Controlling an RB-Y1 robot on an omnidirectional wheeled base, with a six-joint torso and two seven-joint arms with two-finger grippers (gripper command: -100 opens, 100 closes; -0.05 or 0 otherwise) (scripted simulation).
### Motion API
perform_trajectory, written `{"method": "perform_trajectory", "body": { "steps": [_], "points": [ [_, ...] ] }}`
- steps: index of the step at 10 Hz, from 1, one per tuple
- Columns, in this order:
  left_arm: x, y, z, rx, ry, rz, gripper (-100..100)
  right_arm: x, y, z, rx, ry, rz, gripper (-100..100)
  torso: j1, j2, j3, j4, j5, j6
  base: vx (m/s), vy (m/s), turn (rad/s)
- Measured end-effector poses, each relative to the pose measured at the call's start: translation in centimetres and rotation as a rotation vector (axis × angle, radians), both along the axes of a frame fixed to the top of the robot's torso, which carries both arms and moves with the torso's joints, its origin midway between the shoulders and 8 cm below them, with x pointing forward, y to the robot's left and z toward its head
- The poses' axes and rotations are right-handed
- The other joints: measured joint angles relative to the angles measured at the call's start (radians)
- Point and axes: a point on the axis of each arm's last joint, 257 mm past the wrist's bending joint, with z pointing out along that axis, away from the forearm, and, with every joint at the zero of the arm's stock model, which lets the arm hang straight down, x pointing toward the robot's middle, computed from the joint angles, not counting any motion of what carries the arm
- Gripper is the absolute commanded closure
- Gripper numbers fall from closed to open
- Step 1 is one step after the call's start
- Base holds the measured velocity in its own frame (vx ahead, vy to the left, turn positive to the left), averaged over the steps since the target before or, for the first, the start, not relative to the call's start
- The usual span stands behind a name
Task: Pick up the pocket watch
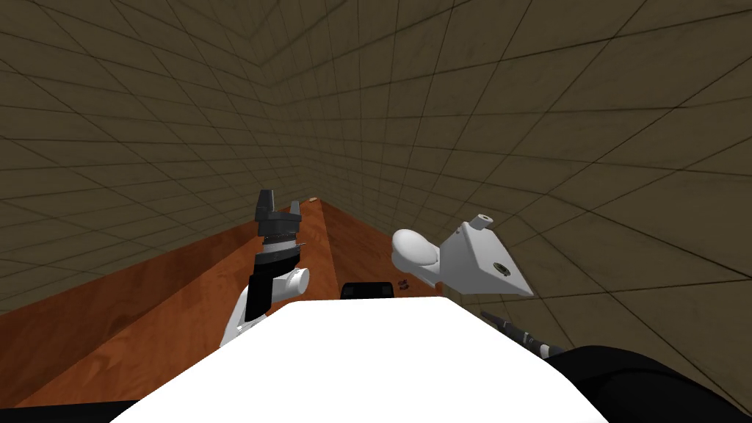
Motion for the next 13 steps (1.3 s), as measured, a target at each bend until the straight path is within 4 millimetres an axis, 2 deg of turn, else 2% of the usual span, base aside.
{"method": "perform_trajectory", "body": {
  "steps": [2,4,6,9,10,11,12,13],
  "points": [
    [0.0,0.0,0.0,0.000,0.000,0.000,0,0.6,-4.6,2.0,-0.098,0.033,0.026,-100,-0.001,-0.001,-0.001,0.000,0.000,-0.001,0.031,-0.038,0.132],
    [0.0,0.0,0.0,0.000,0.000,0.000,0,0.5,-6.6,3.5,-0.159,0.053,0.040,-100,-0.001,0.000,0.000,0.000,0.000,0.000,0.029,-0.049,0.104],
    [0.0,0.0,0.0,0.000,0.000,0.000,0,1.1,-10.6,5.6,-0.253,0.075,0.068,-100,-0.003,-0.002,-0.001,0.000,-0.001,0.000,0.052,-0.093,0.146],
    [0.0,0.0,0.0,0.000,0.000,0.000,0,2.2,-14.7,8.9,-0.369,0.091,0.100,-100,-0.008,-0.005,-0.003,-0.001,-0.002,-0.001,0.093,-0.148,0.130],
    [0.0,0.0,0.0,0.000,0.000,0.000,0,2.6,-15.3,9.2,-0.387,0.091,0.103,-100,-0.009,-0.006,-0.004,-0.001,-0.003,0.000,0.052,-0.073,0.029],
    [0.0,0.0,0.0,0.000,0.000,0.000,0,2.6,-15.3,9.2,-0.391,0.092,0.103,0,-0.004,-0.003,-0.002,-0.001,-0.002,0.001,0.009,-0.015,0.002],
    [0.0,0.0,0.0,0.000,0.000,0.000,0,2.6,-15.3,9.2,-0.391,0.092,0.103,-100,0.000,-0.001,0.000,0.000,-0.001,0.001,0.057,-0.027,-0.132],
    [0.0,0.0,0.0,0.000,0.000,0.000,0,2.7,-15.1,8.9,-0.390,0.088,0.110,-100,0.001,-0.002,-0.001,0.000,-0.001,0.002,0.068,-0.021,-0.081]
  ]
}}
